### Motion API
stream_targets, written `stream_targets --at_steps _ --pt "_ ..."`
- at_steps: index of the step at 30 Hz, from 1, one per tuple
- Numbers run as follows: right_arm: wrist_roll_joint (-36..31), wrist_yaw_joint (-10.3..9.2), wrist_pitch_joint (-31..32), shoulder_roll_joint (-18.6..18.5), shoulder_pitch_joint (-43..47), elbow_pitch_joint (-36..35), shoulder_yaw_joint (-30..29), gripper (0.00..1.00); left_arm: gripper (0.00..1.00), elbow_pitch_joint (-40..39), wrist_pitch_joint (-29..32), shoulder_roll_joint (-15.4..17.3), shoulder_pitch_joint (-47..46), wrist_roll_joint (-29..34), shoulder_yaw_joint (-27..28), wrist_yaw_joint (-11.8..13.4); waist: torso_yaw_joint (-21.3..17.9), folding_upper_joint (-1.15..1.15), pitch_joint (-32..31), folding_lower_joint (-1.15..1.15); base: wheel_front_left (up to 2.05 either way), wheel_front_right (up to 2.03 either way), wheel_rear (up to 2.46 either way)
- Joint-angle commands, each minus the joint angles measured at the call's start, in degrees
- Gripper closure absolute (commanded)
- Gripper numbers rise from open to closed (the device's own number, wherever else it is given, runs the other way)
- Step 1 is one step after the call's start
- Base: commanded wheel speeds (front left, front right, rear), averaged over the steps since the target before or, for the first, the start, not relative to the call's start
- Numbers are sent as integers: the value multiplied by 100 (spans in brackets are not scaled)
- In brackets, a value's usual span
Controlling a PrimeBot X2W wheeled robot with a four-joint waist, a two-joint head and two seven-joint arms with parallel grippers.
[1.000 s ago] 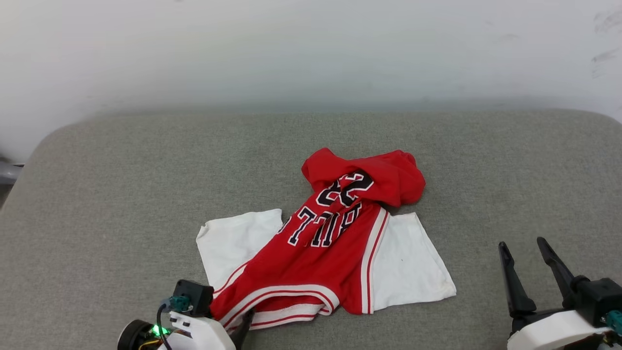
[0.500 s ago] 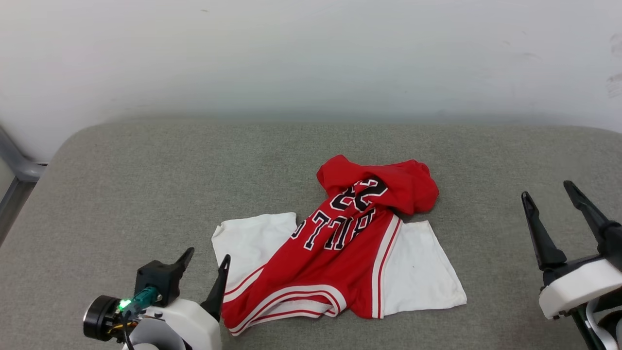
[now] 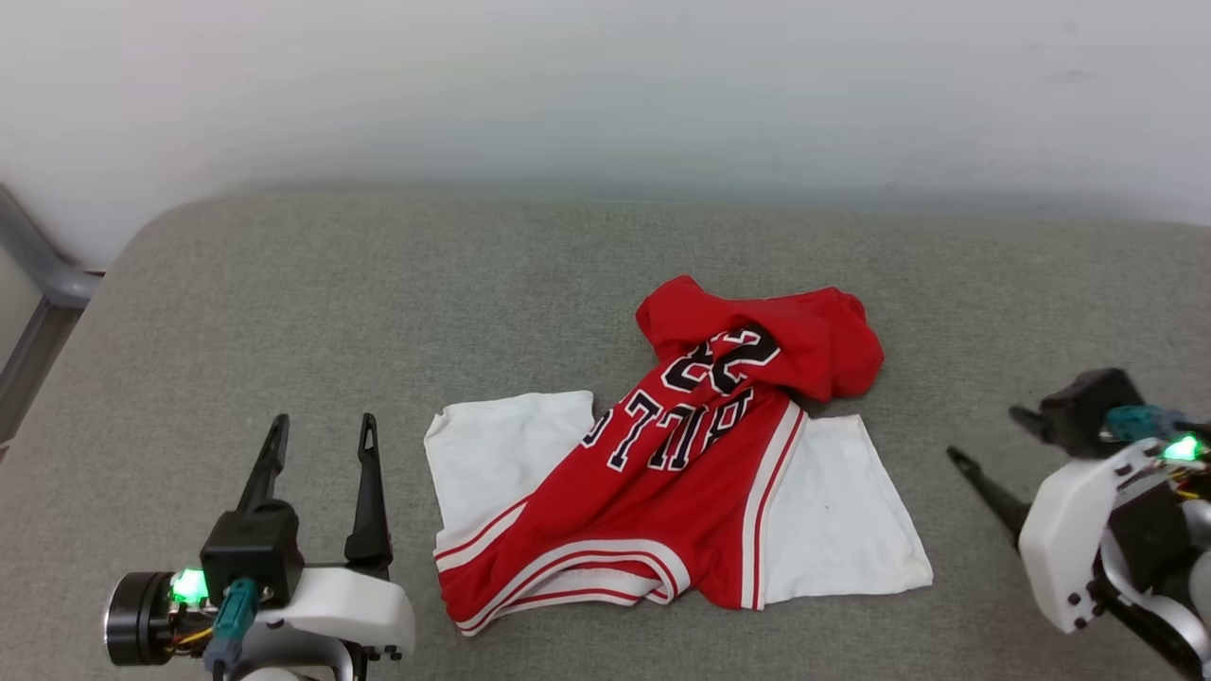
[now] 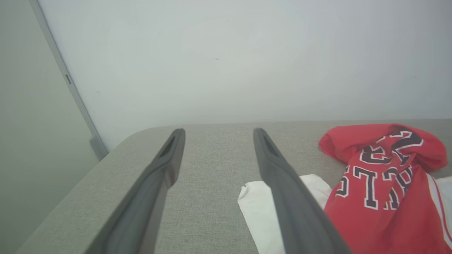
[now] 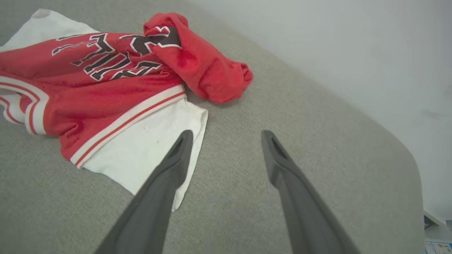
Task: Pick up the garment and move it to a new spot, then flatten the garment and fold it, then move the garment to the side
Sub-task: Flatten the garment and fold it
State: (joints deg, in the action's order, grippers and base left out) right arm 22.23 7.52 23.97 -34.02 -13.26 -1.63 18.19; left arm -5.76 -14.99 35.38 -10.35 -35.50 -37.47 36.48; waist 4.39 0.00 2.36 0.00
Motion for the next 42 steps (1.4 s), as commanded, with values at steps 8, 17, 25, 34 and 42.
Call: stream_targets --at_steps 8,17,25,34,42 --pt "770 -6 963 -406 -497 403 1043 0 0 76 -26 -854 729 968 1120 -402 192 0 297 0 0 0 0" --pt "1025 -6 850 -225 -728 1364 1594 0 0 225 -21 -1652 889 1793 1955 -1215 384 0 623 0 0 0 0" --pt "1235 4 427 117 -537 2406 2186 20 0 435 -22 -2269 924 2379 2526 -2005 393 0 737 0 0 0 0" --pt "1409 -8 -507 -33 -719 2386 1700 100 0 581 -22 -2510 987 2700 2931 -2474 216 0 529 0 0 0 0" --pt "1637 -7 -625 -480 -232 2325 785 100 0 671 -22 -2631 1050 2863 3180 -2743 81 0 337 0 0 0 0"
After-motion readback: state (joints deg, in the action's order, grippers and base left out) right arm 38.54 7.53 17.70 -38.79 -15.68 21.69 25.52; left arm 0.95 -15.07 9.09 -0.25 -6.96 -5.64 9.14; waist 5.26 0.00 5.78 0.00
